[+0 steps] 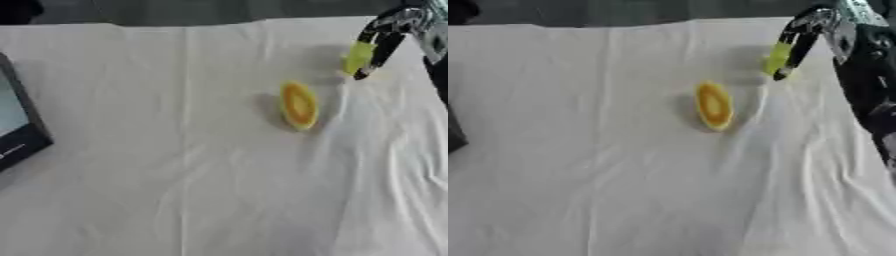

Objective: Pick up the objects with one hand, pass them to the other hand, and then place them into the box on the other side of the table.

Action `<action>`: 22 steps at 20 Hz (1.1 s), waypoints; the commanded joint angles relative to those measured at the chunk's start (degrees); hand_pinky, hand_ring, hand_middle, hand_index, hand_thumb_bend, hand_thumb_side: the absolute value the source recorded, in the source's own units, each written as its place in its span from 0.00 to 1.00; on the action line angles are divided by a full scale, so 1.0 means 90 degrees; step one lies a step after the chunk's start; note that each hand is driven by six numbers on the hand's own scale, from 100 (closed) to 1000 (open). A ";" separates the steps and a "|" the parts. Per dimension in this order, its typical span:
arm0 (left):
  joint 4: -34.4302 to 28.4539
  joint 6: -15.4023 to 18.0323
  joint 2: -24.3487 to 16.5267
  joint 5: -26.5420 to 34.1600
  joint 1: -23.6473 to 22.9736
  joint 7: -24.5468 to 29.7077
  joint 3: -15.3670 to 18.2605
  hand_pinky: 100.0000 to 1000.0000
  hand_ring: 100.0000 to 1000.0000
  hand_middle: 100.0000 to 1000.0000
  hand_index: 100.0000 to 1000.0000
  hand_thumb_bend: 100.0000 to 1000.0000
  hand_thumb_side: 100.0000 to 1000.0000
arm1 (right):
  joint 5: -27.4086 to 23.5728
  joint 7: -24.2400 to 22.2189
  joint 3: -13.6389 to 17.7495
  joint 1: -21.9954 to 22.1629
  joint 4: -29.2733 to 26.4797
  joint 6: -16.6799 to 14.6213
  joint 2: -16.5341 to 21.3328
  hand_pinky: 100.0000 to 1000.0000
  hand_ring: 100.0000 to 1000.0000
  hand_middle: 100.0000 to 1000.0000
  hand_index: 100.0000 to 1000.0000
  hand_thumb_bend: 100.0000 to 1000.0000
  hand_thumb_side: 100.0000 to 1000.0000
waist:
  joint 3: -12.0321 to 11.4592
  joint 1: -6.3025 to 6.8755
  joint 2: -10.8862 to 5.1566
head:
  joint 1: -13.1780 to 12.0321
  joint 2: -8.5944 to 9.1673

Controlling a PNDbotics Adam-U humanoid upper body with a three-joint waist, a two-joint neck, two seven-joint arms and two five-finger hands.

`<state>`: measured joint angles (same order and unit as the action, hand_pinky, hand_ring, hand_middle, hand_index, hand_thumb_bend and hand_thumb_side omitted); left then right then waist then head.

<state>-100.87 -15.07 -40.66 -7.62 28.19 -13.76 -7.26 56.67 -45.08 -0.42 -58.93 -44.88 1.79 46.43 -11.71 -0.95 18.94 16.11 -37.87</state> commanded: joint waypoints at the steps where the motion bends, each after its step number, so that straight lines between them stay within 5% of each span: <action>1: -0.0121 0.0016 -0.0104 -0.0048 0.0081 -0.0011 0.0100 0.77 0.64 0.55 0.71 0.77 0.33 | 0.0006 0.0136 0.0084 -0.0106 -0.0057 0.0075 0.0304 1.00 0.92 0.86 0.89 0.48 0.17 | -0.0011 0.0082 -0.0027 | 0.0041 0.0104; 22: -0.0117 0.0002 -0.0094 -0.0122 0.0047 -0.0022 0.0127 0.77 0.64 0.55 0.70 0.77 0.33 | 0.0214 0.0343 0.0246 -0.0139 0.0137 0.0210 0.0390 1.00 0.92 0.86 0.88 0.43 0.08 | -0.0011 0.0083 0.0073 | 0.0055 0.0188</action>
<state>-101.14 -15.08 -40.49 -8.59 28.19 -13.77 -7.23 58.27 -42.03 1.29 -58.99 -43.26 3.68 47.18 -11.80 -0.95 19.87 16.60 -37.08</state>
